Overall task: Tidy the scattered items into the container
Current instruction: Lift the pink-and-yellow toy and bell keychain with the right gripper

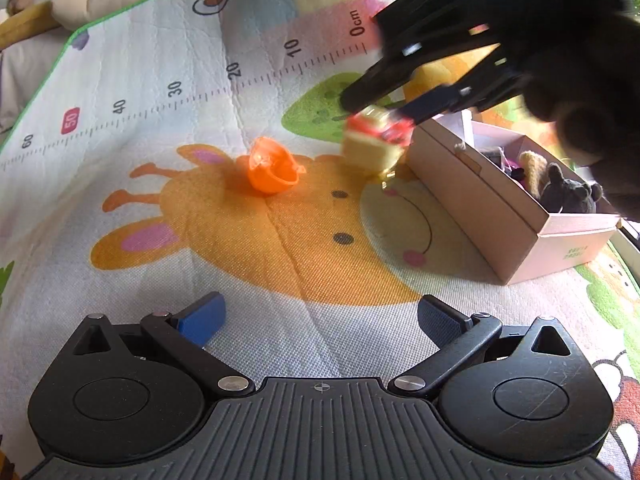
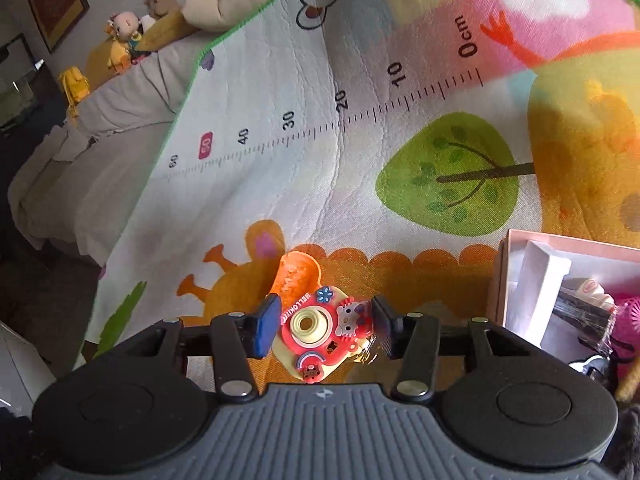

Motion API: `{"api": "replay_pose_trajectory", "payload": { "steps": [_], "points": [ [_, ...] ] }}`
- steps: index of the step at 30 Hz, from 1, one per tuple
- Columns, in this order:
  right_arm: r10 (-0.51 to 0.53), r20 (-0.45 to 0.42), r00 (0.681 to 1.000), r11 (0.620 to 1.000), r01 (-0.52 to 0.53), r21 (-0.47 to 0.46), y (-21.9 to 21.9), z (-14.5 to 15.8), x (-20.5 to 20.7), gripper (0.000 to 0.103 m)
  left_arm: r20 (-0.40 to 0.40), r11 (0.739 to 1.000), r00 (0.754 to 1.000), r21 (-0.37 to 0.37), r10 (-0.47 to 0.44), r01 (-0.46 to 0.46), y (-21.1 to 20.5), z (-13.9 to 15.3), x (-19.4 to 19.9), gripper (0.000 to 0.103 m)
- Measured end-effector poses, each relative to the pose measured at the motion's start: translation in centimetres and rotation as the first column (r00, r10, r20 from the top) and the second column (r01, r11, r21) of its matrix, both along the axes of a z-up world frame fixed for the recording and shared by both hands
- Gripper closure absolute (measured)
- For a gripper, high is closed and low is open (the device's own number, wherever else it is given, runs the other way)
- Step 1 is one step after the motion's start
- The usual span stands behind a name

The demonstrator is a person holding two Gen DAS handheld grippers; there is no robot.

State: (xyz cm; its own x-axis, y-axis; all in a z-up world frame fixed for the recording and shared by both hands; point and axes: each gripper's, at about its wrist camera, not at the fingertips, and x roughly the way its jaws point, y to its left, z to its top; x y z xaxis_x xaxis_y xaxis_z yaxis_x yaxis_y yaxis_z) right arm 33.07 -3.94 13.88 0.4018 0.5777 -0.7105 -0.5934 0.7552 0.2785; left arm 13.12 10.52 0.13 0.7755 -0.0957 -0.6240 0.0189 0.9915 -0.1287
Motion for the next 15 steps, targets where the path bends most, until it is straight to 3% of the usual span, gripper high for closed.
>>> {"api": "replay_pose_trajectory", "payload": {
  "steps": [8,11,15],
  "points": [
    [0.004,0.047,0.999,0.985,-0.011,0.17,-9.0,3.9,-8.2,0.054,-0.005,1.0,1.0,0.027,0.006,-0.005,-0.4,0.1,0.1,0.0],
    [-0.036,0.026,0.999,0.981,0.03,0.191,-12.9,3.6,-10.8,0.054,-0.01,0.999,1.0,0.046,0.007,-0.007,-0.7,0.2,0.2,0.0],
    [-0.122,-0.01,0.993,0.982,0.122,0.146,-17.2,1.4,-13.4,0.054,-0.013,0.998,1.0,0.061,0.013,-0.012,-0.9,0.2,0.2,0.0]
  ]
}}
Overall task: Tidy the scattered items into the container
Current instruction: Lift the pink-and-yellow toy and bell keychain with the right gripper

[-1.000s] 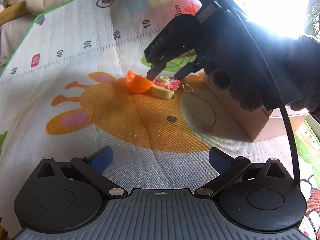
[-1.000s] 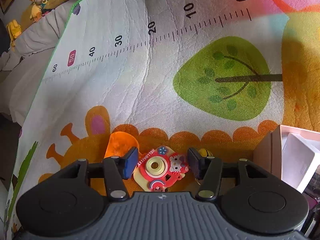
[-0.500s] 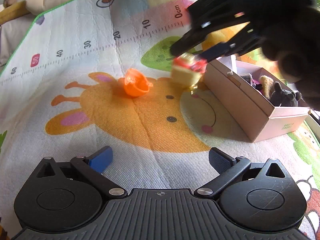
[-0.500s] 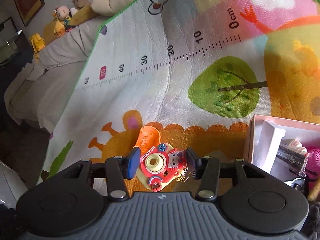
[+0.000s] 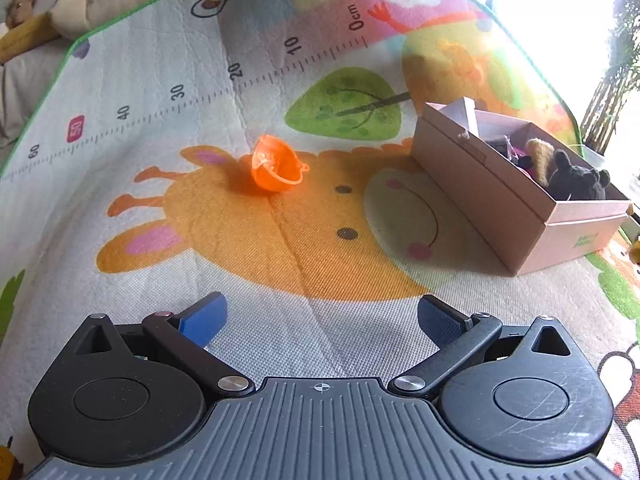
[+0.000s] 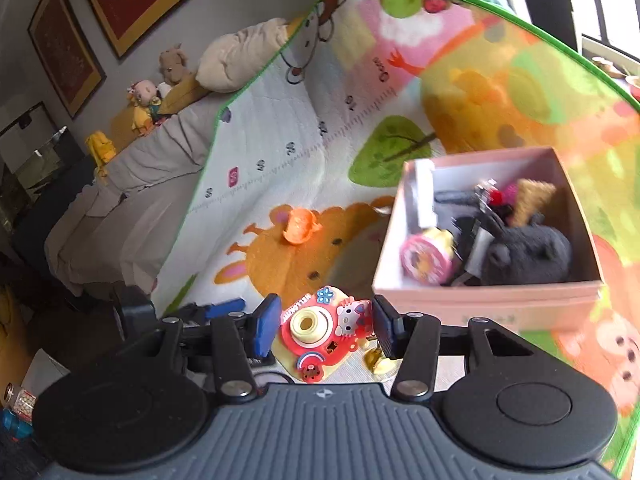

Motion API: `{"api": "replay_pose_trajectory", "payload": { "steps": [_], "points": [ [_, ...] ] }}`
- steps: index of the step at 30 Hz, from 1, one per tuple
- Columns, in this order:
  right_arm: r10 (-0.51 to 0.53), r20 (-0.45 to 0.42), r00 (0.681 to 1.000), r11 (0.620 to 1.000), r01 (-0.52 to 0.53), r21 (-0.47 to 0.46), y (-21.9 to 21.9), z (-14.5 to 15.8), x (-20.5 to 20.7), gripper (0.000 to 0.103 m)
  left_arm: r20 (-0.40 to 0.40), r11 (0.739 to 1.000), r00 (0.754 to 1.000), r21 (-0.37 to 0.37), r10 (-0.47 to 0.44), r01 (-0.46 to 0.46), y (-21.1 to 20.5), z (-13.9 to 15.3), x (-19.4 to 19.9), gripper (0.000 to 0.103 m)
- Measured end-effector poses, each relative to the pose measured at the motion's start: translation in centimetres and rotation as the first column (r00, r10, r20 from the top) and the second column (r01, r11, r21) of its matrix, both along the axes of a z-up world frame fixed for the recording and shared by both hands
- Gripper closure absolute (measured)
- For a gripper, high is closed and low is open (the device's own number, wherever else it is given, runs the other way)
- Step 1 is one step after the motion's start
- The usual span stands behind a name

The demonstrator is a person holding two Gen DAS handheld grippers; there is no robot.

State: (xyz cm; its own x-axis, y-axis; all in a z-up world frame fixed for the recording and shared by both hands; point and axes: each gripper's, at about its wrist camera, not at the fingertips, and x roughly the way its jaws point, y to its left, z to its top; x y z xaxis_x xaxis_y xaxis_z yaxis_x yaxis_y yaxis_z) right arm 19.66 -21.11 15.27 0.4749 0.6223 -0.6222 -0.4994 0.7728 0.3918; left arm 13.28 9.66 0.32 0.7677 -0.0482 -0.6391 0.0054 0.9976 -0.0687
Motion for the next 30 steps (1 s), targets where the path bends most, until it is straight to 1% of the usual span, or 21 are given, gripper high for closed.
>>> {"api": "replay_pose_trajectory", "payload": {
  "steps": [3,5,8,10,11,13,16,18,24,26,28,30],
  "points": [
    [-0.065,-0.052,0.997,0.998,0.064,-0.018,-2.5,-2.5,-1.0,0.054,-0.004,1.0,1.0,0.015,0.0,0.0,-0.2,0.0,0.0,0.0],
    [-0.1,-0.076,0.992,0.995,0.098,-0.028,-3.4,-4.0,-1.1,0.054,-0.008,1.0,1.0,0.029,0.0,0.0,-0.4,-0.1,0.1,0.0],
    [-0.111,-0.114,0.987,0.994,0.108,-0.03,-4.0,-6.2,-1.2,0.054,-0.012,0.999,1.0,0.042,-0.001,0.001,-0.5,-0.1,0.1,0.0],
    [-0.103,-0.125,0.987,0.995,0.104,0.002,-4.3,-6.9,-1.3,0.048,-0.012,0.999,1.0,0.042,0.0,0.001,-0.6,-0.1,0.1,0.0],
    [-0.102,-0.131,0.986,0.994,0.106,0.024,-4.4,-7.0,-1.3,0.047,-0.012,0.999,1.0,0.042,0.0,0.0,-0.6,-0.1,0.1,0.0],
    [-0.112,-0.135,0.985,0.99,0.122,0.072,-4.9,-6.8,-1.1,0.034,-0.013,0.999,1.0,0.044,0.0,0.001,-0.6,-0.1,0.1,0.0],
    [-0.143,-0.1,0.985,0.983,0.153,0.099,-5.6,-6.4,-0.9,0.032,-0.014,0.999,1.0,0.051,-0.001,0.001,-0.7,-0.1,0.1,0.0],
    [-0.16,-0.092,0.983,0.98,0.169,0.103,-6.1,-6.6,-0.9,0.03,-0.016,0.998,1.0,0.057,-0.001,0.001,-0.7,-0.2,0.1,0.0],
    [-0.234,-0.051,0.971,0.971,0.236,0.041,-7.4,-8.6,-0.8,0.029,-0.021,0.997,1.0,0.072,0.001,0.001,-0.9,-0.3,0.2,0.0],
    [-0.254,-0.006,0.967,0.967,0.254,0.014,-7.4,-9.2,-0.9,0.028,-0.022,0.997,1.0,0.073,0.001,0.0,-0.9,-0.2,0.2,0.0],
    [-0.266,0.059,0.962,0.963,0.268,-0.022,-7.2,-9.7,-1.2,0.026,-0.012,0.997,1.0,0.079,0.018,-0.017,-0.8,0.0,0.2,0.0],
    [-0.255,0.102,0.961,0.965,0.26,-0.035,-6.7,-10.0,-1.6,0.022,0.045,0.997,0.999,0.069,0.031,-0.034,-0.5,0.7,0.2,0.0]
  ]
}}
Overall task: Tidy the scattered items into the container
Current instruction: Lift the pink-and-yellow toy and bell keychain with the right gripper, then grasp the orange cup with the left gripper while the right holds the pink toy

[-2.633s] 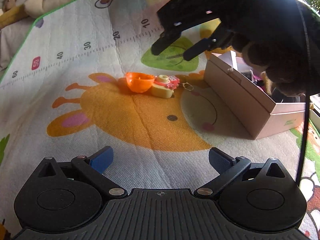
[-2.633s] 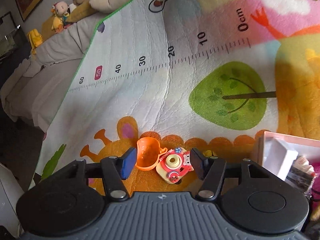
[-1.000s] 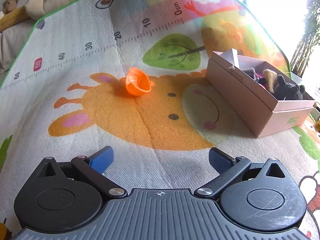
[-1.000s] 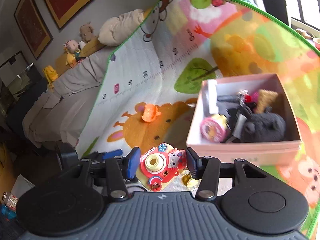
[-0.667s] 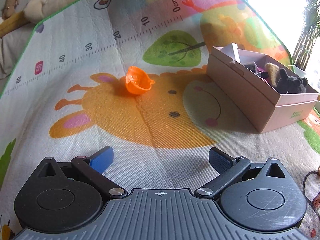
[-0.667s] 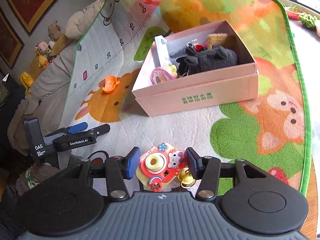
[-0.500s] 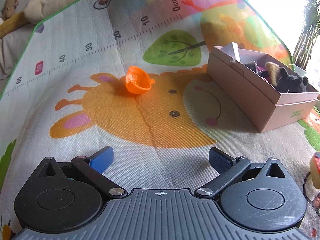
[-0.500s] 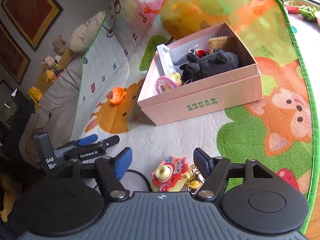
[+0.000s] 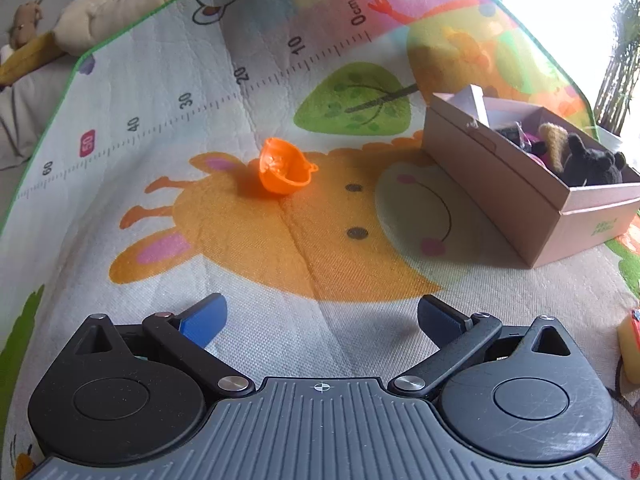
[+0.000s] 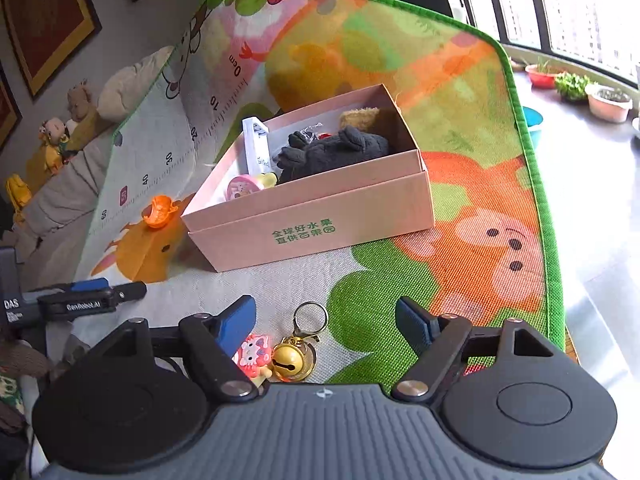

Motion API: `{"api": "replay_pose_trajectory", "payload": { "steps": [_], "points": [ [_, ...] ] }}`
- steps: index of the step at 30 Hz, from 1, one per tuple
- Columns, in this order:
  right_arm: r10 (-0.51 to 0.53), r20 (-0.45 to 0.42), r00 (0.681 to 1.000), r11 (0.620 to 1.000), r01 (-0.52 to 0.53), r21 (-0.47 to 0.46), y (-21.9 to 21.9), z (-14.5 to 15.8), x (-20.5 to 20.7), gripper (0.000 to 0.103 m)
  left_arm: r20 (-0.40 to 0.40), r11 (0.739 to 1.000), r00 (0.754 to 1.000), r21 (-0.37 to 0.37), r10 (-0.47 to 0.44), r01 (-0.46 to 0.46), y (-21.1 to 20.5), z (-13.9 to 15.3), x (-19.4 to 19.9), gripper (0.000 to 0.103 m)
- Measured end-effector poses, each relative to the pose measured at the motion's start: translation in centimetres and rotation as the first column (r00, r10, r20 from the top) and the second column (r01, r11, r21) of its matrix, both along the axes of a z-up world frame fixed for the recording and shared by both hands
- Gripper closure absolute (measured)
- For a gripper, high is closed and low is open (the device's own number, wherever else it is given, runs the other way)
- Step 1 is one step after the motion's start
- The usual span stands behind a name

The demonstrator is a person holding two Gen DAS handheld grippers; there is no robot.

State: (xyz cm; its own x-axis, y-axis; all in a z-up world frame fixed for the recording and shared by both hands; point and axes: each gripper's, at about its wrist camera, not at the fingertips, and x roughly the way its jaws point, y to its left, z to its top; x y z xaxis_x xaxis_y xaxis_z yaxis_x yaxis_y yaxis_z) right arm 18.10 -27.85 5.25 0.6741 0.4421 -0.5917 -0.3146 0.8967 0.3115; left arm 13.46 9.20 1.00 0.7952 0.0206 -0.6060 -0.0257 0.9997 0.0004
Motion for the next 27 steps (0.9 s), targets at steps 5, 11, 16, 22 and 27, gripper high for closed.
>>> {"api": "replay_pose_trajectory", "payload": {
  "steps": [5,11,16,22,27],
  "points": [
    [0.029,0.063,0.998,0.999,-0.027,-0.028,0.9,-0.8,-0.7,0.018,0.027,0.997,0.999,0.07,0.039,-0.041,0.7,1.4,4.2,0.0],
    [0.043,0.114,0.993,0.998,-0.037,-0.053,1.4,-0.9,-1.6,0.009,-0.02,0.996,0.998,0.058,0.063,-0.062,1.4,0.6,9.2,0.0],
    [0.053,0.107,0.993,0.997,-0.048,-0.055,1.5,-1.0,-1.5,0.007,0.0,0.996,0.999,0.082,0.035,-0.035,0.9,0.3,10.6,0.0],
    [0.052,0.079,0.995,0.998,-0.049,-0.041,1.4,-1.2,-1.1,0.007,-0.002,0.997,0.998,0.049,0.065,-0.065,2.0,-0.1,12.3,0.0],
    [0.046,0.059,0.997,0.998,-0.044,-0.033,1.3,-1.4,-0.8,0.006,-0.019,0.998,0.998,0.019,0.053,-0.053,2.5,-0.2,12.8,0.033]
  ]
}}
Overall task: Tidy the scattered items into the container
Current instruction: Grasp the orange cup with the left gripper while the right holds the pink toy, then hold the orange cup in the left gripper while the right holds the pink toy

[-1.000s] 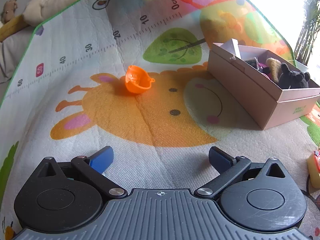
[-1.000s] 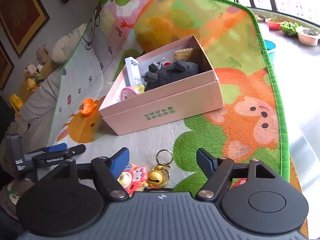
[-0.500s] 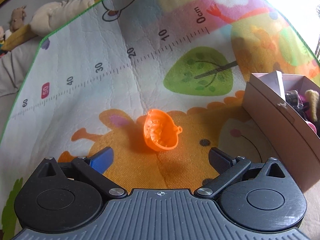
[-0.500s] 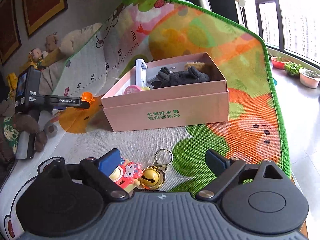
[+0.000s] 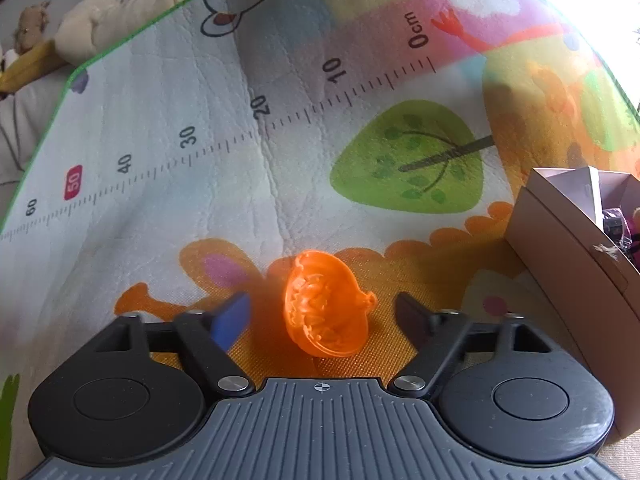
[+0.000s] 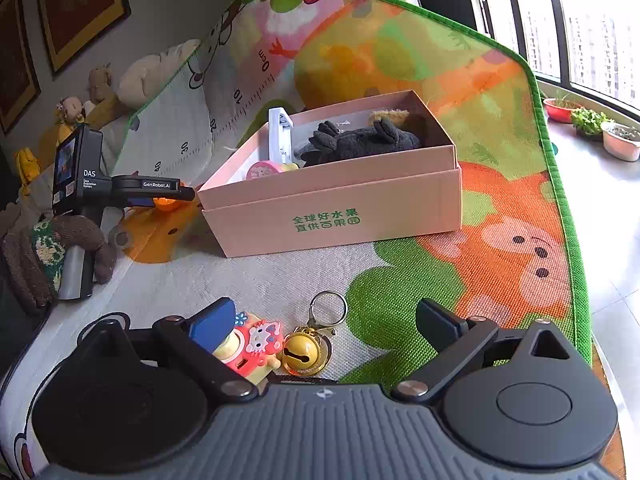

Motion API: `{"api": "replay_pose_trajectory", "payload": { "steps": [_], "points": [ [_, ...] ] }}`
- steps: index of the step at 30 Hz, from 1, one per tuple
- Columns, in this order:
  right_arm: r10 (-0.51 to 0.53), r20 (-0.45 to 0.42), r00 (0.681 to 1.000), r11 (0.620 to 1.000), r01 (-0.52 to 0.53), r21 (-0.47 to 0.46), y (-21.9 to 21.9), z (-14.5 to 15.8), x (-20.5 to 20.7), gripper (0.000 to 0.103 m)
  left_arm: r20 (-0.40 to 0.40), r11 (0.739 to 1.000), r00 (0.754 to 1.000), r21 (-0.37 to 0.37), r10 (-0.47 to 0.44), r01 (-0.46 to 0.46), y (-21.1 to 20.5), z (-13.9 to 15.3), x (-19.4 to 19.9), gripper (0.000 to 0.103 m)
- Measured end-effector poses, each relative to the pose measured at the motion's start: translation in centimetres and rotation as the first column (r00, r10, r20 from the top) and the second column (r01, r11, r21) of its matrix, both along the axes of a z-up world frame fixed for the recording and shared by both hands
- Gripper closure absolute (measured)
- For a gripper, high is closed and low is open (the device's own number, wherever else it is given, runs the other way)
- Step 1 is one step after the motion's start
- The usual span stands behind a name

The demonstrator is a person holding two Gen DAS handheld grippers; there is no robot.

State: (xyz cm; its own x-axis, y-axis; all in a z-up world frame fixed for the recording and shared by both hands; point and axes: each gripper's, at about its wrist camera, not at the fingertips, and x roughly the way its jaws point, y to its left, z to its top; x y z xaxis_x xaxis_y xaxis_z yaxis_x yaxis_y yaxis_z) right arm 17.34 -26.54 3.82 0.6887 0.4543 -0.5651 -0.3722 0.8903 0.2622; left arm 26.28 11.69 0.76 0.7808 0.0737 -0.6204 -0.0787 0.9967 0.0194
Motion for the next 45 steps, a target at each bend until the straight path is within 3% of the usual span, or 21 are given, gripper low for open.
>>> {"api": "replay_pose_trajectory", "payload": {
  "steps": [2,5,12,19,23,26,29,32,36,40,45],
  "points": [
    [-0.005,-0.004,1.0,1.0,0.005,-0.001,0.0,0.0,0.0,0.005,0.002,1.0,1.0,0.011,-0.007,0.007,-0.2,0.0,0.0,0.034],
    [-0.017,0.003,1.0,1.0,0.017,0.003,-0.1,0.0,-0.2,0.005,0.001,1.0,1.0,0.022,-0.015,0.015,-0.4,0.1,-0.3,0.047],
    [-0.037,0.02,0.999,0.999,0.036,0.017,-0.4,0.1,-0.3,0.003,0.006,0.991,0.991,-0.02,-0.132,0.132,-3.0,1.7,-5.2,0.047],
    [-0.036,0.033,0.999,0.999,0.036,0.012,-0.4,0.2,-0.4,0.003,-0.002,0.943,0.946,-0.081,-0.325,0.324,-8.5,3.3,-13.9,0.046],
    [-0.041,0.021,0.999,0.999,0.041,0.002,-0.3,0.2,-0.3,0.003,-0.05,0.907,0.914,-0.152,-0.403,0.392,-10.9,2.1,-17.1,0.046],
    [-0.041,0.016,0.999,0.999,0.041,0.009,-0.4,0.1,-0.2,0.003,-0.079,0.896,0.898,-0.146,-0.433,0.419,-12.3,1.0,-18.1,0.045],
    [-0.048,0.006,0.999,0.999,0.047,0.022,-0.6,0.0,-0.1,0.002,-0.075,0.896,0.897,-0.125,-0.436,0.426,-12.8,0.7,-18.6,0.04],
    [-0.051,0.005,0.999,0.998,0.051,0.035,-0.8,0.0,-0.1,0.001,-0.078,0.905,0.904,-0.112,-0.42,0.411,-12.8,0.7,-18.5,0.02],
    [-0.054,0.002,0.999,0.997,0.054,0.05,-1.0,0.0,-0.1,0.0,-0.066,0.912,0.911,-0.096,-0.406,0.399,-12.6,0.7,-18.3,0.01],
    [-0.05,-0.017,0.999,0.997,0.051,0.056,-1.0,-0.1,0.2,0.0,-0.055,0.919,0.918,-0.059,-0.393,0.39,-12.7,0.6,-17.9,0.01],
    [-0.047,-0.04,0.998,0.997,0.049,0.059,-1.1,-0.2,0.5,0.0,-0.03,0.924,0.926,-0.095,-0.375,0.371,-12.9,0.9,-17.1,0.011]
  ]
}}
